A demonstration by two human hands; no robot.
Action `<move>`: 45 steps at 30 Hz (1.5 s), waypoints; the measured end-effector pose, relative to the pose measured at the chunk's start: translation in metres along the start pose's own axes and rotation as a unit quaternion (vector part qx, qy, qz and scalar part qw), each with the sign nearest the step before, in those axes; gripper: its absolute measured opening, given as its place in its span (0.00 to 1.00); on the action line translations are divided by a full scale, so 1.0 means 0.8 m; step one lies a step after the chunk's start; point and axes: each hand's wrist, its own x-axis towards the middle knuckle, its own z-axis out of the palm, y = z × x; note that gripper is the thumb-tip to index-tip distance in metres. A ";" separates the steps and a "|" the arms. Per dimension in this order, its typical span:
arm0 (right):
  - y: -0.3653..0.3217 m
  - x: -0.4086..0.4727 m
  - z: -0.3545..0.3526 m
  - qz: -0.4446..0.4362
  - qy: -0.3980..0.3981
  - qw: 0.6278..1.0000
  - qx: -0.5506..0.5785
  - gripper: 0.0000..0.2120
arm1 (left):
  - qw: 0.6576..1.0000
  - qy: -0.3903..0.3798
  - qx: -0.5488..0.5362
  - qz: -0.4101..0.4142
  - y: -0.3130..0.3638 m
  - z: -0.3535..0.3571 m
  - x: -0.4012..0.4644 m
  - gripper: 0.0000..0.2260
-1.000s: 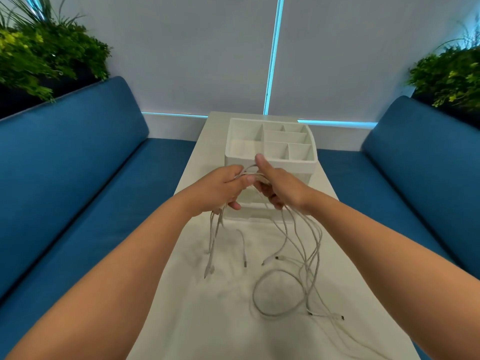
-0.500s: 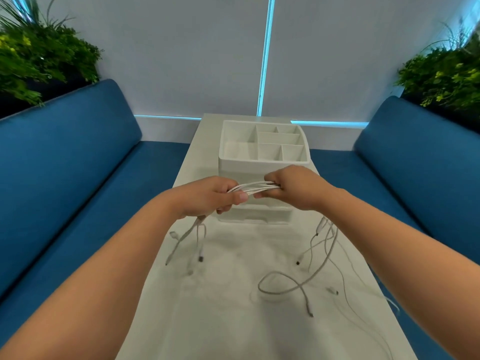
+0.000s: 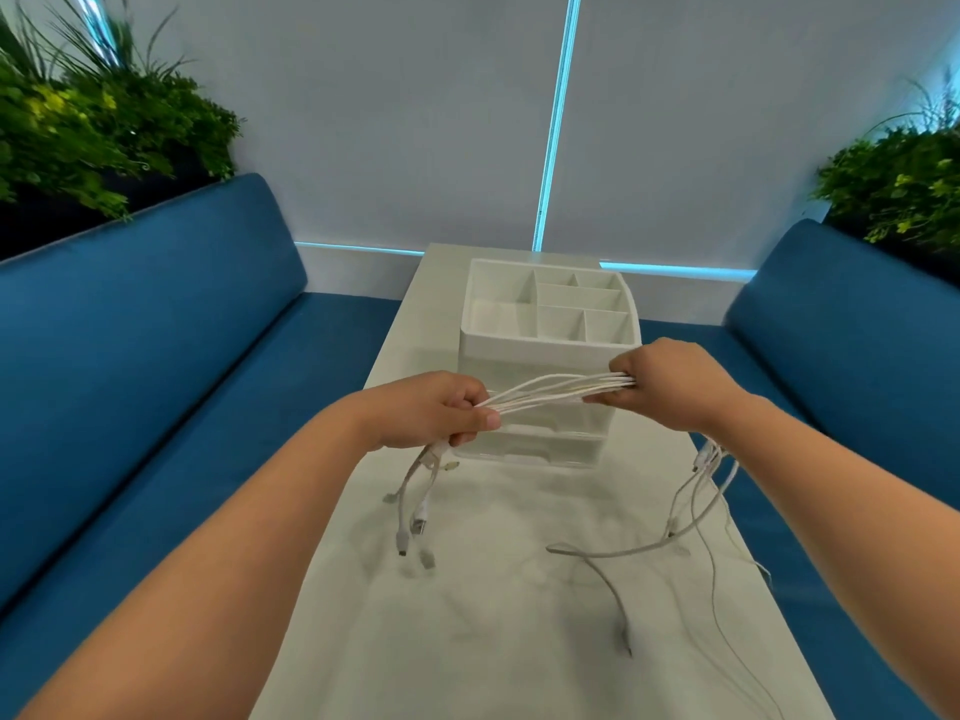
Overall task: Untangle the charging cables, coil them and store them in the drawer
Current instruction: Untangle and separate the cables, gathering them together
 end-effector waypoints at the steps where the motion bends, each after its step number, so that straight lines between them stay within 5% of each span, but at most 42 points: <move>1: 0.004 -0.001 -0.002 0.008 0.003 1.000 0.008 0.22 | 1.000 -0.001 0.002 -0.001 -0.001 -0.001 -0.001 0.09; 7: 0.027 -0.017 -0.017 0.088 -0.017 0.992 0.088 0.23 | 1.000 0.012 0.003 -0.024 -0.022 -0.008 -0.012 0.09; 12: 0.017 -0.021 0.004 0.127 -0.043 0.990 0.035 0.23 | 0.998 0.058 0.016 -0.019 -0.025 -0.005 -0.013 0.10; 17: 0.003 -0.016 0.011 0.080 -0.126 0.989 0.011 0.16 | 0.998 0.060 -0.008 -0.010 -0.021 0.007 -0.009 0.09; 23: -0.039 0.004 -0.003 0.052 -0.166 0.967 0.185 0.14 | 0.997 0.082 -0.008 -0.002 -0.014 0.012 0.000 0.10; 25: -0.043 0.007 -0.003 0.089 -0.198 0.962 0.167 0.21 | 0.996 0.091 0.012 0.008 -0.015 0.012 -0.001 0.10; 29: -0.054 0.004 -0.027 0.157 -0.293 0.942 0.043 0.58 | 0.996 0.076 0.048 -0.005 -0.019 0.011 -0.001 0.12; 33: -0.092 0.013 -0.066 0.053 -0.286 0.951 0.106 0.70 | 0.993 0.057 0.107 -0.012 -0.014 0.011 0.004 0.11; 38: -0.145 0.023 -0.078 -0.078 -0.310 0.926 0.203 0.53 | 0.989 0.041 0.140 -0.006 0.010 0.008 0.007 0.14; 42: -0.143 0.028 -0.059 -0.060 -0.294 0.889 0.345 0.29 | 0.986 0.023 0.164 -0.001 0.006 0.002 0.000 0.16; 45: -0.124 0.033 -0.026 -0.076 -0.250 0.921 0.290 0.09 | 0.990 0.044 0.132 0.006 -0.006 -0.001 -0.003 0.08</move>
